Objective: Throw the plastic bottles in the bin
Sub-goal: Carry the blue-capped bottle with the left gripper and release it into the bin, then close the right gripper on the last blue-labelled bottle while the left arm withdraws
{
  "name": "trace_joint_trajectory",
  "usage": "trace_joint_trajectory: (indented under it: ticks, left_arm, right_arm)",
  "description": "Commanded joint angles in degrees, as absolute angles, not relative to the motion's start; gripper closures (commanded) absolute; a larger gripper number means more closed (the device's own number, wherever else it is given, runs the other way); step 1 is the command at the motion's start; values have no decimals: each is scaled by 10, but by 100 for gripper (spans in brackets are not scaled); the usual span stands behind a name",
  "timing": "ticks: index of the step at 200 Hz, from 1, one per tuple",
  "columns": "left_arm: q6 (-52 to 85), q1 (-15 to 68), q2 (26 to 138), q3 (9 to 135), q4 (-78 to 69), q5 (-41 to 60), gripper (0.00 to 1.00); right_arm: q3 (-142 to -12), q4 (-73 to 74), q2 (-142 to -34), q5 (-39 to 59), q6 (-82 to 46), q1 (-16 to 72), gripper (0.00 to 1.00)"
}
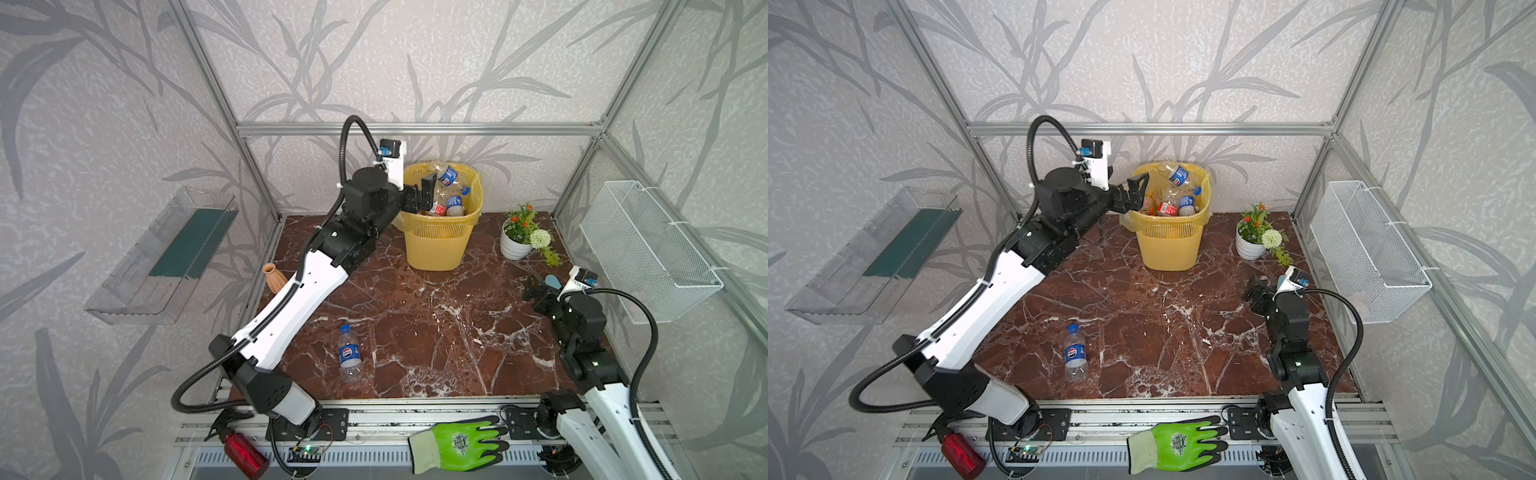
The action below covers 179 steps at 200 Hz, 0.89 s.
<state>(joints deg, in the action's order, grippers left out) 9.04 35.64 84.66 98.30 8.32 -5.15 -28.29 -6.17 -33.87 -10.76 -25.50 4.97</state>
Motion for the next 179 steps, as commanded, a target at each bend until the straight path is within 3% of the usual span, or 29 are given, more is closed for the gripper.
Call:
trace_joint_trajectory:
  ticks: [1, 60, 104, 179]
  left_arm:
    - [84, 356, 807, 906, 43, -95, 1]
    - [137, 337, 663, 725, 72, -207, 1]
    - [242, 300, 572, 627, 182, -300, 1]
    - [352, 140, 475, 514, 317, -282, 1]
  right_arm:
    - [-298, -41, -348, -91, -257, 48, 2]
    - [-308, 6, -379, -49, -262, 48, 3]
    - [-355, 23, -461, 79, -271, 72, 9]
    - [-478, 32, -720, -3, -324, 423, 11]
